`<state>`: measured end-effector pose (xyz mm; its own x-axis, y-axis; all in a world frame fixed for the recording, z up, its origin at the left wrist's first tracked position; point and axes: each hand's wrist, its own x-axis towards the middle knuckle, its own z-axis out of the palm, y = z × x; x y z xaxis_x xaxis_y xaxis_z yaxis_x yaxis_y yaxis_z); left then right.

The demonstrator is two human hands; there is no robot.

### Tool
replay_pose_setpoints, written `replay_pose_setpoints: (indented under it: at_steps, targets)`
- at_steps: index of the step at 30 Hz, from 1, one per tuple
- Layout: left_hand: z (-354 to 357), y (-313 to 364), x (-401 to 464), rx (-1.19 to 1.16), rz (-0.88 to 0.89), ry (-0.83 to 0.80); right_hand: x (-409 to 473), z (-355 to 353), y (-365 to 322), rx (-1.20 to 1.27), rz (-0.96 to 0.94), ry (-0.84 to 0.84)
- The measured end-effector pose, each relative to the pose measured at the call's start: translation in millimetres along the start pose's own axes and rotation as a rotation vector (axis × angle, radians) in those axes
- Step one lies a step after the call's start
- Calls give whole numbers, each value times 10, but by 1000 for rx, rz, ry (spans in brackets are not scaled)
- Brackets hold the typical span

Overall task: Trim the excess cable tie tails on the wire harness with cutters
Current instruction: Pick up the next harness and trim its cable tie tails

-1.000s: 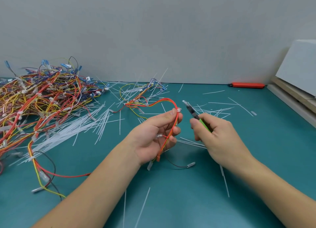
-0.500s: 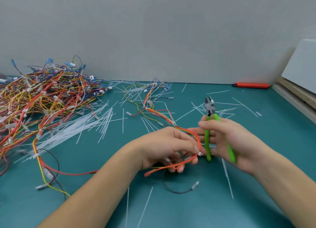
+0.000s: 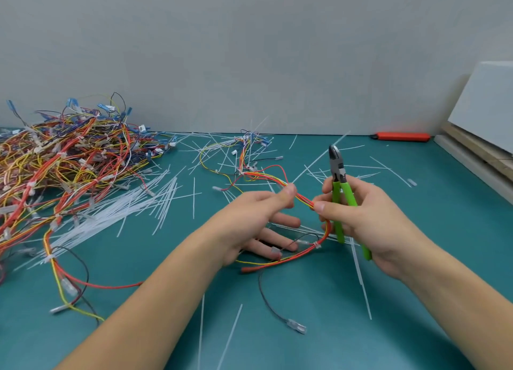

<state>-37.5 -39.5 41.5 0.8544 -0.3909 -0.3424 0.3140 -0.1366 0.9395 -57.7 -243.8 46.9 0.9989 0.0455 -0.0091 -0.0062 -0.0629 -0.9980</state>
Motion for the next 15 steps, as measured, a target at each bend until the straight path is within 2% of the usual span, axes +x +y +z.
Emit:
replay_pose_setpoints:
  at_steps: [3,6,11,15]
  targets:
    - [-12,21,5,-57,14,32,-19,0,2,-49,-94,-2]
    - [-33,8,20,-9,101,151,-29,12,-8,-56,-94,-55]
    - [-54,-22,67,-310,125,105,-45,-18,-71,-22,144,-235]
    - [-30,-43,122,-539,127,135,31,-105,-52,286,413,-366]
